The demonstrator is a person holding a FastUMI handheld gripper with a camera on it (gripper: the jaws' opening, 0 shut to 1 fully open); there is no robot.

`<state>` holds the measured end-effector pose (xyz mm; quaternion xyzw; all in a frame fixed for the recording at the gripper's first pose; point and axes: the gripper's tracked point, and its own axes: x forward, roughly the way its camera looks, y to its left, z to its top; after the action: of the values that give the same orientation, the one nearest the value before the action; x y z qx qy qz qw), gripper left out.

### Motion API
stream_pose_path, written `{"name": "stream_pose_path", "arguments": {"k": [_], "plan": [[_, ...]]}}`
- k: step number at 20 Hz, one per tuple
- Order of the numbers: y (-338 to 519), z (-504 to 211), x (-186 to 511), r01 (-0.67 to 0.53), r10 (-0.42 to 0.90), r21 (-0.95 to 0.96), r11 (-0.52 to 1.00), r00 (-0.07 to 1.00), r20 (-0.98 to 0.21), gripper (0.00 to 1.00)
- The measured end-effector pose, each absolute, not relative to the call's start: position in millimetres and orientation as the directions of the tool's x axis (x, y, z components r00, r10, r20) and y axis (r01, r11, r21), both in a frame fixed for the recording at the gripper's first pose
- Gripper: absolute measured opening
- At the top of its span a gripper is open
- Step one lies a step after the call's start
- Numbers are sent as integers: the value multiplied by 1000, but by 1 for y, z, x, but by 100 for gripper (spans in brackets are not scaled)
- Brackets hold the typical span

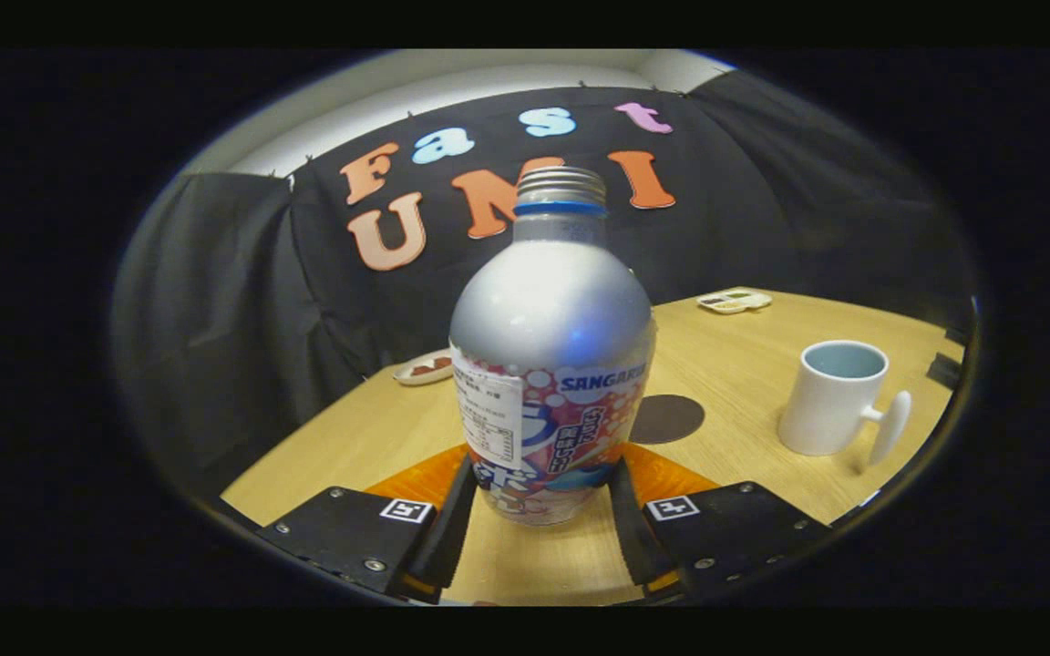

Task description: Take the bottle from table, then pour the juice into the cup, finally place the bottle on the coaster

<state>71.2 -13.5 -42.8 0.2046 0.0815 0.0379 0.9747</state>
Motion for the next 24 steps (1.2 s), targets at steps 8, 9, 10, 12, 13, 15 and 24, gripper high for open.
{"name": "stream_pose_path", "arguments": {"k": [8,9,10,12,13,15,24], "plan": [[-32,2,71,-65,108,717,694,994,-15,70],[-32,5,69,-70,109,753,654,994,-2,70],[-35,7,68,-73,105,789,609,994,11,70],[-39,13,72,-75,96,839,539,995,26,70],[-42,15,75,-67,85,856,512,996,27,70],[-46,17,87,-49,72,881,470,997,17,70],[-58,26,97,-50,43,984,172,998,43,70]]}}
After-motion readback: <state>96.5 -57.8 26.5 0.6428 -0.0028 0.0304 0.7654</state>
